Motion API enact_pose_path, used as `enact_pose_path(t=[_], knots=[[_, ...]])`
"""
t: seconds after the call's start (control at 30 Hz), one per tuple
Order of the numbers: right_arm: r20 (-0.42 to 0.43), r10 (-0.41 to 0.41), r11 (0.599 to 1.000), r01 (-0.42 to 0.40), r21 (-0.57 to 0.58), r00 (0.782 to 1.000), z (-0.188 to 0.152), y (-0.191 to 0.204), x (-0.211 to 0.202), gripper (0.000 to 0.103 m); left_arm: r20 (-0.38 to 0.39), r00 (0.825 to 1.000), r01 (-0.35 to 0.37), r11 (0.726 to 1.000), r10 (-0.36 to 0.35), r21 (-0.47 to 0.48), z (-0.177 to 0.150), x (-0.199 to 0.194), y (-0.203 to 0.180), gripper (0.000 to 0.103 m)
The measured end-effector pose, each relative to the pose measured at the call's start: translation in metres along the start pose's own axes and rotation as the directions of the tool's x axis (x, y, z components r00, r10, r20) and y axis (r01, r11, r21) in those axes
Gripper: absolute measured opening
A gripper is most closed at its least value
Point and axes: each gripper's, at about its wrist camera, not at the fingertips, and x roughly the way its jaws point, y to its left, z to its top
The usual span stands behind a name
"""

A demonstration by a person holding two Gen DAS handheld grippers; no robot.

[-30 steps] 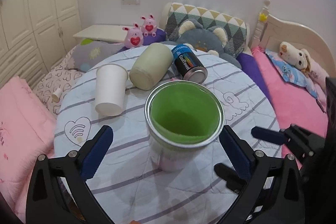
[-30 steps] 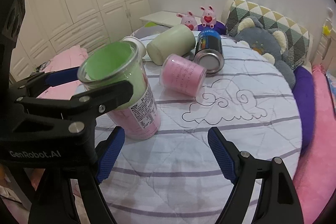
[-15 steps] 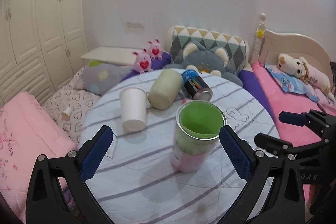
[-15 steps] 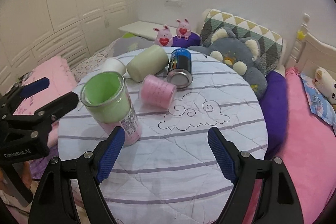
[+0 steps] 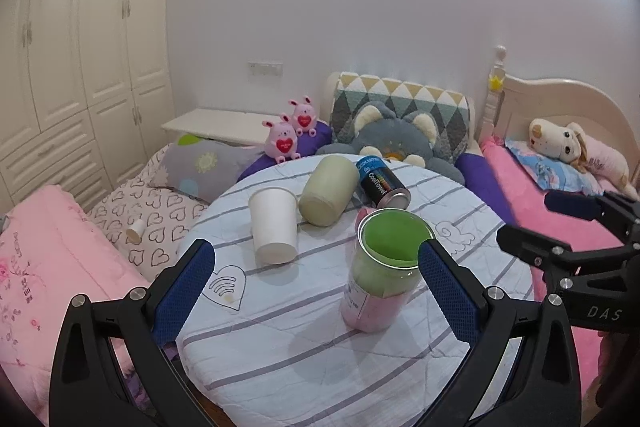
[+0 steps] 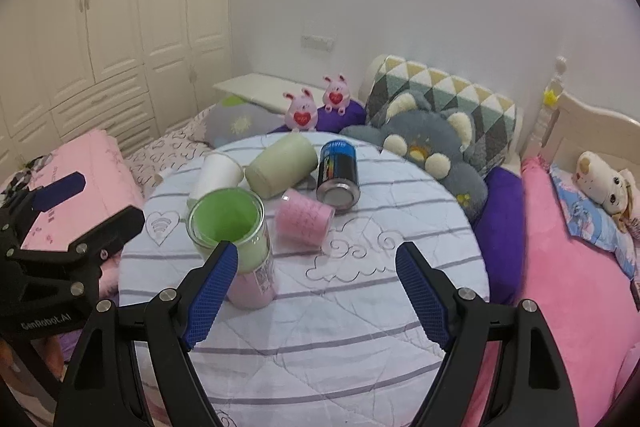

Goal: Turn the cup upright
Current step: 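Open the right gripper and pull it back from the jar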

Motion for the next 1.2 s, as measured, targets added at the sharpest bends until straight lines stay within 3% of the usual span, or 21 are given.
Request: enact_pose_path(t=[0.43, 0.73, 1.2], knots=[[0.089, 0.000, 1.000, -0.002, 0.016, 0.996, 0.003, 0.003, -0.015, 0.083, 0.052, 0.999, -0.013, 1.000, 0.013, 0.012, 0.002, -0.014, -0.005, 0.103], [0.215, 0.052, 0.997, -0.064, 0.049, 0.975, -0.002, -0.006, -0.022, 0.083, 0.118, 0.992, -0.051, 0.999, 0.049, 0.015, 0.001, -0.019, -0.013, 0.103], [0.258, 0.062, 0.995, -0.081, 0.064, 0.964, -0.008, -0.024, -0.017, 0.083, 0.120, 0.991, -0.061, 0.998, 0.058, 0.026, -0.001, -0.012, -0.030, 0.103]])
